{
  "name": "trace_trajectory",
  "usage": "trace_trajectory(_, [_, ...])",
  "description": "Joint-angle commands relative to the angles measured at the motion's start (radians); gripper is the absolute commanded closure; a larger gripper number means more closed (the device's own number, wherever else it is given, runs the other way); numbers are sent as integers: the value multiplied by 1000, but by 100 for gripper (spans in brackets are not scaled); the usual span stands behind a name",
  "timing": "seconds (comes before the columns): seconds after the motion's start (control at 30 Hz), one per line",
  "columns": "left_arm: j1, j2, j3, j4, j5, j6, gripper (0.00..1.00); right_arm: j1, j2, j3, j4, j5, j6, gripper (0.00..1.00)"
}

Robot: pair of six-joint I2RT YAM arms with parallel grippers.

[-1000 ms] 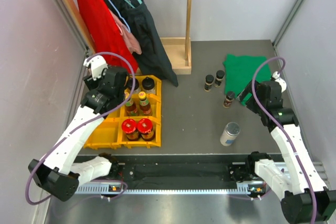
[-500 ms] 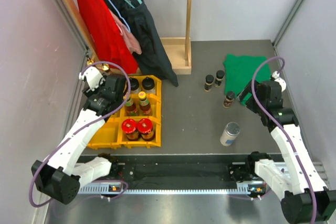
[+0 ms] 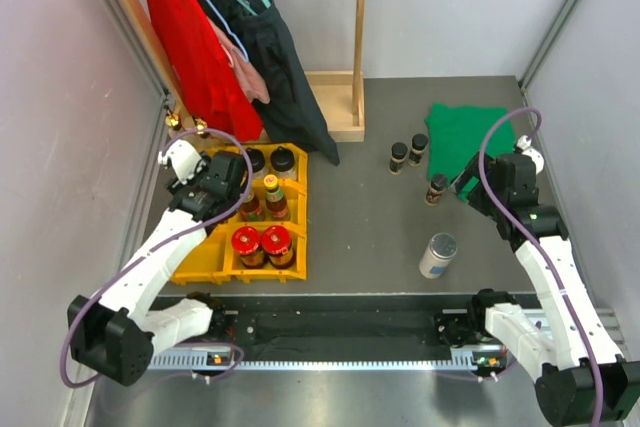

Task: Organize the condiment bottles
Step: Place the bottle in the storage box.

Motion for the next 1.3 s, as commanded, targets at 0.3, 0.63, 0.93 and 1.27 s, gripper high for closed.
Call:
trace_trajectory(0.3, [5, 107, -74, 123, 0, -62, 96, -11, -5, 7, 22, -9, -4, 7])
trace_trajectory(0.63, [6, 129, -114, 162, 19, -86, 62, -12, 3, 6, 27, -4, -9, 7])
trace_trajectory(0.93, [6, 117, -100, 127, 14, -96, 10, -11, 6, -2, 32, -9, -7, 7])
trace_trajectory(1.27, [5, 25, -38, 39, -36, -99, 2, -11, 5, -7, 36, -16, -3, 6])
